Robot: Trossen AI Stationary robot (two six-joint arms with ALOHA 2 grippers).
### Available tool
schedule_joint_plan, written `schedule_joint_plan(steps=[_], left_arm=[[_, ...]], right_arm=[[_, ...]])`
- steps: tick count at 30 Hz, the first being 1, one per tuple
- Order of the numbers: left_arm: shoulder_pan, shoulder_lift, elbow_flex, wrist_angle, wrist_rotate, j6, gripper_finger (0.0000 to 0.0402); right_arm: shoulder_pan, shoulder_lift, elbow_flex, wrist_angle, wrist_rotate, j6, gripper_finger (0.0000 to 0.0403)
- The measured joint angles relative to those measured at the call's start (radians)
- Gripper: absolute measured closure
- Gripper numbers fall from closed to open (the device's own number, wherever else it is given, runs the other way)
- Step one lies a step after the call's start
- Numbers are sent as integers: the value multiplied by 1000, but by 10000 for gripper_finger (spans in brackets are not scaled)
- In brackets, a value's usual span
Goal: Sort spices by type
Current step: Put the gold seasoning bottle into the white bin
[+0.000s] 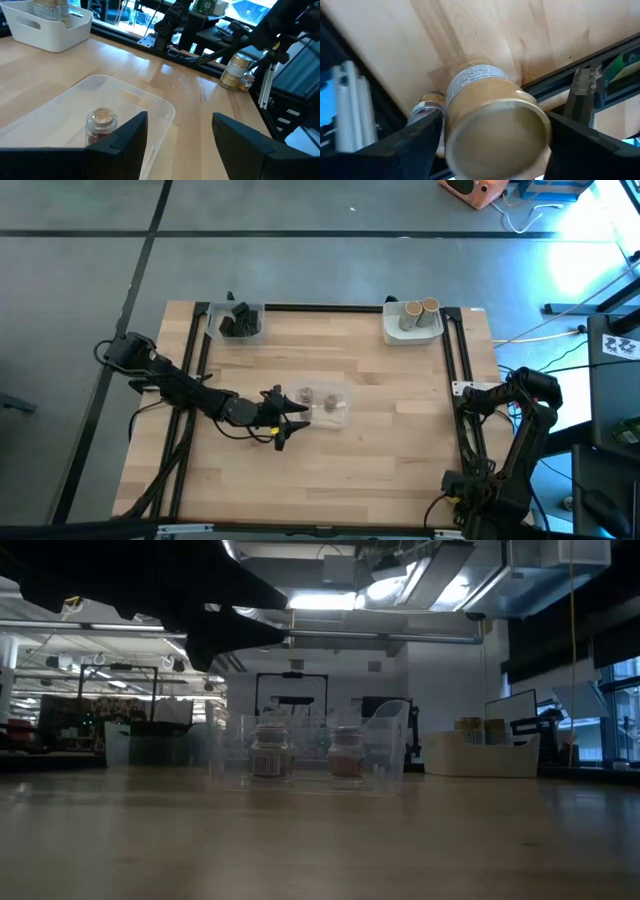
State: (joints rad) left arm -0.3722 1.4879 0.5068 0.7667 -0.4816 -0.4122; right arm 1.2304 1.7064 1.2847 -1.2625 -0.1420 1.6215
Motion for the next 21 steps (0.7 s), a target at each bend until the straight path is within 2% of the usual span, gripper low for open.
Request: schedule_joint_plan(steps=[6, 11, 16, 21], left_arm=[[-1, 0, 0, 0, 0, 0, 196], [-1, 0, 0, 0, 0, 0, 196], [0, 0, 0, 0, 0, 0, 196], [1, 0, 0, 4, 0, 23, 196]], right_arm=[[0, 0, -46, 54, -23, 0, 68], [0, -2, -50, 61, -1, -2, 118], [0, -3, -49, 59, 19, -11, 120], [-26, -1, -19, 17, 120, -45, 120]])
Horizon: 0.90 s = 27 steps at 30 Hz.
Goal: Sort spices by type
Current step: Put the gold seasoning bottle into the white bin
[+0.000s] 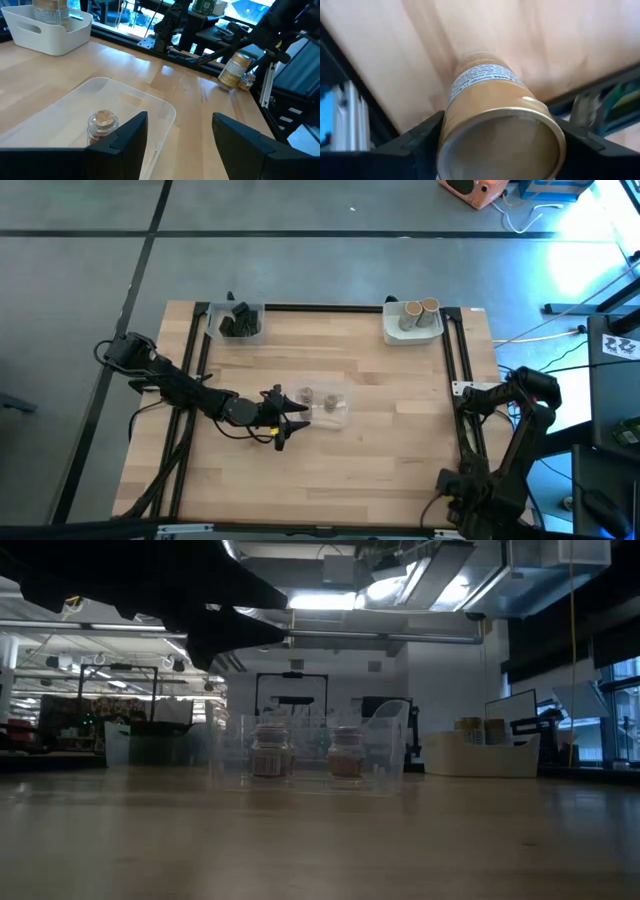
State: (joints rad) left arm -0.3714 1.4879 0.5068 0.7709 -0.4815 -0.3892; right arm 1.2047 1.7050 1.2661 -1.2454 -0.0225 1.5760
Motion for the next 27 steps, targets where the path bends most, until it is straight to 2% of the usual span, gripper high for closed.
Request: schedule_joint_plan(steps=[6, 15, 27], left_arm=[[0, 0, 0, 0, -1, 0, 196], [2, 0, 0, 17, -3, 2, 196], [53, 0, 0, 19, -7, 34, 196]], right_arm=[[-92, -36, 36, -48, 159, -125, 120], [-286, -175, 41, -153, 389, -344, 120], [-670, -384, 41, -263, 651, -638, 120]])
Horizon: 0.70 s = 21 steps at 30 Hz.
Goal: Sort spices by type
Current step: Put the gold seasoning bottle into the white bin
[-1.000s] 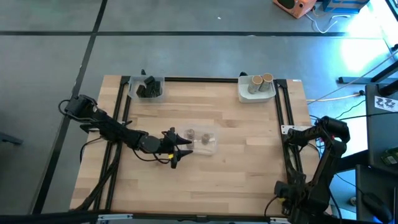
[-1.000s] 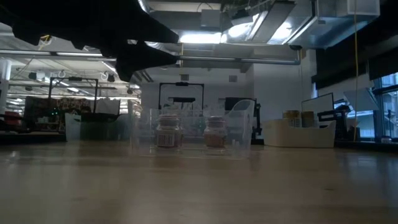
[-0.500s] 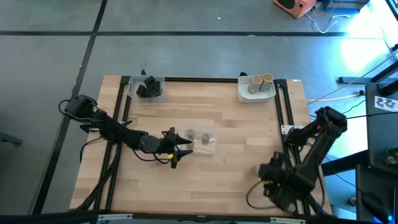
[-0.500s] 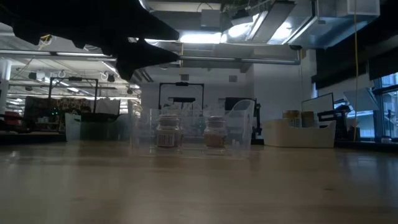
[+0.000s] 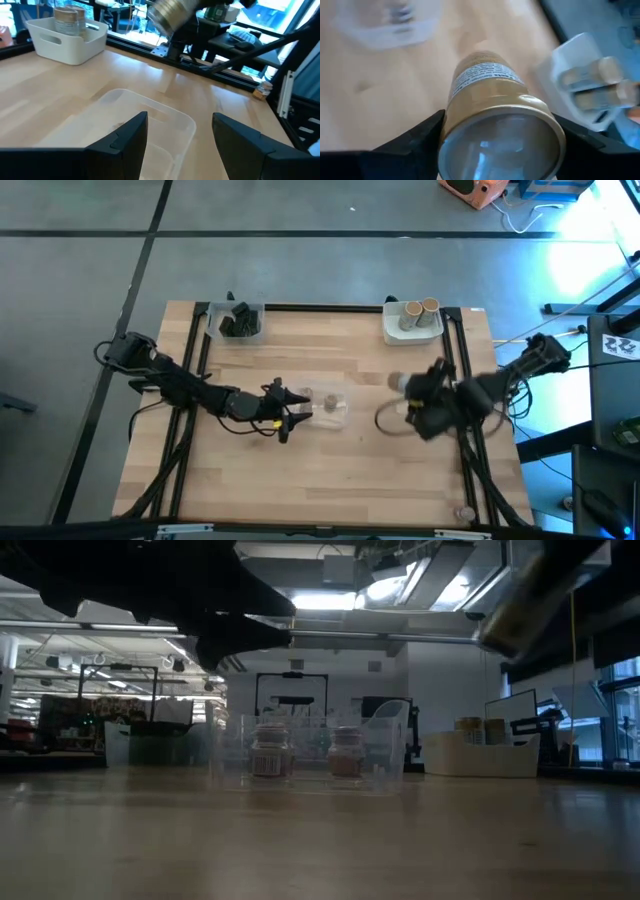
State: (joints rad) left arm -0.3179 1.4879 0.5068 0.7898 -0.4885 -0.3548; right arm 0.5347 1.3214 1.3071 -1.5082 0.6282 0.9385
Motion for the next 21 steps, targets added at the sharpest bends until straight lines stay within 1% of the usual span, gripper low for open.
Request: schedule_joint_plan(steps=[4, 8, 11, 16, 21], left_arm=[[26, 0, 0, 4, 0, 23, 196], [57, 0, 0, 7, 0, 25, 196], [70, 0, 0, 6, 0, 42, 196], [84, 0, 0, -1, 1, 101, 196], [103, 0, 0, -1, 1, 155, 196]], right_arm=[[-172, -35, 0, 1, 45, -136, 120], [-361, -41, 0, 27, 43, -291, 120], [-491, -40, 0, 96, 40, -434, 120], [-699, -39, 0, 235, -15, -639, 120], [-890, -24, 0, 355, -130, -781, 120]])
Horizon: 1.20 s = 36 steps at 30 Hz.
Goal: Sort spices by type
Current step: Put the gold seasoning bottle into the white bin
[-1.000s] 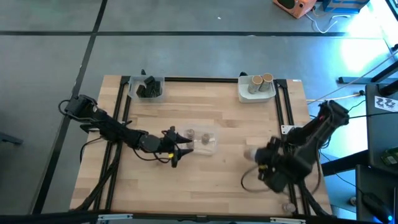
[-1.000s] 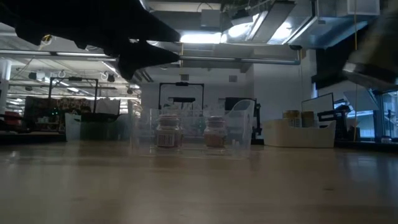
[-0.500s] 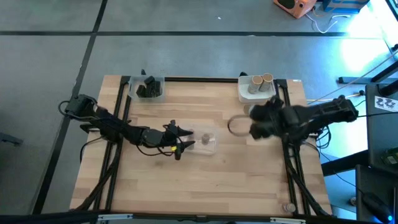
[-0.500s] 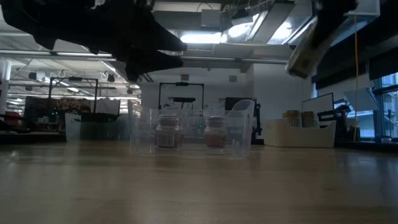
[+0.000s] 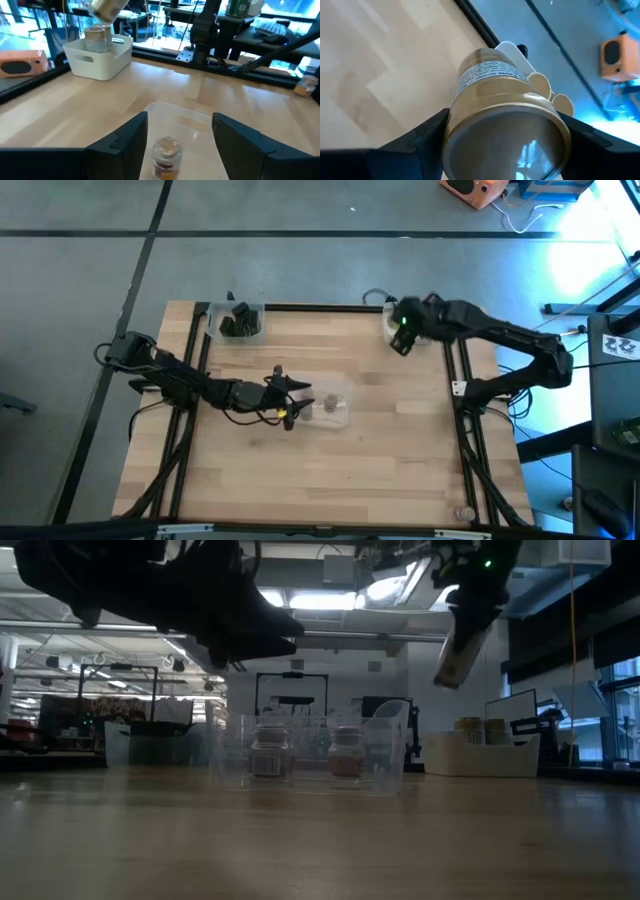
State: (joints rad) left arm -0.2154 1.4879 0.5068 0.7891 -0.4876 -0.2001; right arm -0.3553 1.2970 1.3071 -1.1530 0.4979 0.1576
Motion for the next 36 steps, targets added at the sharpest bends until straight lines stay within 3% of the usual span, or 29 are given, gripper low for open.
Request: schedule_joint_plan(steps=[6, 14, 23, 36], left_arm=[[29, 0, 0, 5, 1, 78, 196], [56, 0, 0, 5, 1, 129, 196], [68, 0, 0, -2, 0, 130, 196], [68, 0, 0, -24, 1, 128, 196]], right_arm=[[-186, 53, 0, 77, -178, -72, 120], [-325, 167, 0, 114, -228, -156, 120], [-388, 288, 0, 193, -249, -200, 120], [-385, 429, 0, 217, -248, -201, 115]])
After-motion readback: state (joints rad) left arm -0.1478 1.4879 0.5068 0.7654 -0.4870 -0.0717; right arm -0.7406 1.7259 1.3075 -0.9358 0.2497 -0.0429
